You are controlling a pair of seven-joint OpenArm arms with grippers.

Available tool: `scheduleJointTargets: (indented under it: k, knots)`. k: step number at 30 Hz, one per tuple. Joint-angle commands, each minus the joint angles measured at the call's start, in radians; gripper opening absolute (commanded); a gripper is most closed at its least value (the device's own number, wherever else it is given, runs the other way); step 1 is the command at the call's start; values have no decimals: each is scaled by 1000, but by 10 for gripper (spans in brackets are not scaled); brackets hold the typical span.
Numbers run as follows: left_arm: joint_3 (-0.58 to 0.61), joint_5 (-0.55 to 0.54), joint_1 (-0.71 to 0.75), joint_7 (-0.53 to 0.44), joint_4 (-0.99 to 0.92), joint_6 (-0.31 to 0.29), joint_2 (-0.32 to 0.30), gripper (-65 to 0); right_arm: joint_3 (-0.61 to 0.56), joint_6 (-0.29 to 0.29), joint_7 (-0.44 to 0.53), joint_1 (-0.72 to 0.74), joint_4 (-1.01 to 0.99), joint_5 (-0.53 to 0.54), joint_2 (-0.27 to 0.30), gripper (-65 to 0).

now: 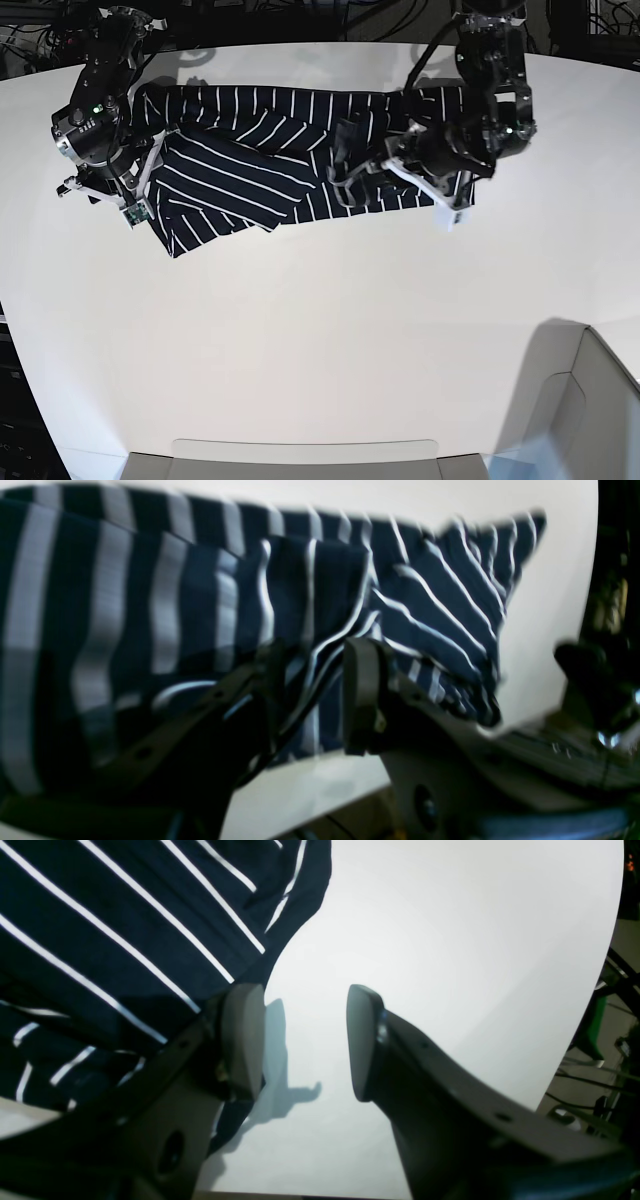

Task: Fold the T-shirt properly
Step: 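Fold the strip end with the left gripper toward the right gripper, then lift the strip end with the right gripper and fold it over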

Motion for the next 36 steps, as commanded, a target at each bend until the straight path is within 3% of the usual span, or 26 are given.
scheduleJointTargets:
  k: [1, 4, 10, 14, 17, 23, 26, 31, 36]
  knots:
    - [11, -29, -23, 9, 22, 23, 4, -452, -1, 11, 7, 18, 13, 2, 5, -378]
    - [2, -29, -40, 9, 63, 15, 30, -475, -1, 11, 7, 19, 13, 2, 5, -378]
    - [-167, -91, -38, 9, 102, 15, 30, -648, 1, 11, 7, 19, 13, 2, 5, -378]
    - [-280, -121, -15, 9, 87, 21, 0, -650, 1, 11, 7, 19, 13, 2, 5, -378]
    - [-280, -105, 10, 9, 39, 23, -42, -650, 1, 11, 7, 19, 13, 2, 5, -378]
    - [-273, -98, 92, 9, 28, 12, -48, -650, 1, 11, 7, 21, 13, 2, 5, -378]
    - [-165, -148, 134, 9, 30, 12, -66, -650, 1, 11, 7, 36, 12, 2, 3, -378]
    - [119, -172, 146, 9, 27, 12, -82, -650, 10, 11, 7, 62, 12, 1, -27, -378]
    - [177, -178, 146, -29, 30, 17, -79, -650, 10, 11, 7, 76, 13, 2, -32, -377]
